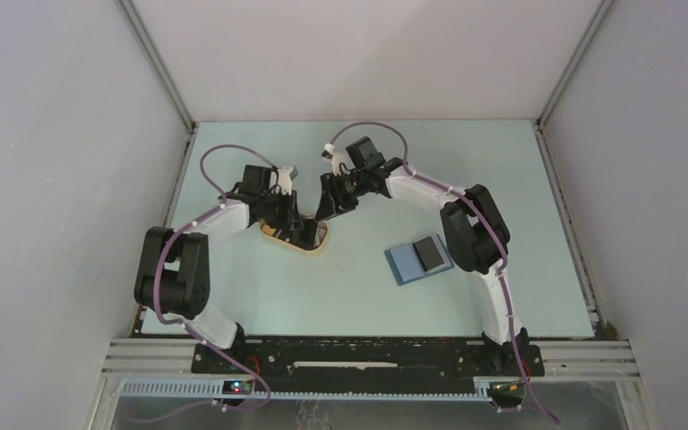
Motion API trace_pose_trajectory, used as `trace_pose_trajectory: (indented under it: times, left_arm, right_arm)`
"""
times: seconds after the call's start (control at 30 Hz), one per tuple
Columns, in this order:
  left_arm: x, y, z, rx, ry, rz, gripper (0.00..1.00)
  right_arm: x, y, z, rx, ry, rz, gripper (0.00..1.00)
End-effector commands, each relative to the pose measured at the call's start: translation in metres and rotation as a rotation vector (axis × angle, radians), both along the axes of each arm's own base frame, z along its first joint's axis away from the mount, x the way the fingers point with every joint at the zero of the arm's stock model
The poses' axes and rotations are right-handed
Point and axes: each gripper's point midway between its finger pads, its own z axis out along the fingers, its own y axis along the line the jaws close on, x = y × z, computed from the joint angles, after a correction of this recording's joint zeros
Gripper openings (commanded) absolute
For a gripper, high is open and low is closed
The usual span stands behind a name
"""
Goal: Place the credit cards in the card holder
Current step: Pick up the credit card from the storage box.
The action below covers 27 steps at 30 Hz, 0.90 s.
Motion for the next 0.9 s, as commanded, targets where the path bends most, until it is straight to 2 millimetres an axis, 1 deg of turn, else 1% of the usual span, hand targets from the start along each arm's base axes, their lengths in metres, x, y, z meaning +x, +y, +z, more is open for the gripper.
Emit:
trace_pose_trajectory:
  times: [0.0,0.1,0.33,0.57,0.8,0.87]
  left_arm:
    - [0.006,-0.004,0.007,-0.03,0.002,-0.002,0.26]
    - [0.006,-0.005,0.007,-0.035,0.002,-0.008,0.26]
    - [0.005,-0.006,0.007,-0.043,0.005,-0.018,0.25]
    - [0.005,-0.007,0.008,-0.048,0.004,-0.021,0.25]
    - [0.004,-0.007,0.007,-0.053,0.006,-0.023,0.25]
    - [0.005,-0.007,0.008,-0.056,0.005,-0.022,0.25]
  right_arm:
    - [0.0,0.012,0.003,-0.003,0.002,0.01,0.52]
    - [-0.001,0.016,-0.002,-0.013,0.009,0.017,0.52]
    - [-0.002,0.021,-0.014,-0.058,0.017,-0.002,0.46]
    - [-0.001,0.024,-0.019,-0.057,0.05,-0.016,0.43]
    - [-0.002,0.03,-0.022,-0.045,0.09,-0.021,0.31]
    - [-0.002,0.029,-0.024,-0.05,0.098,-0.027,0.29]
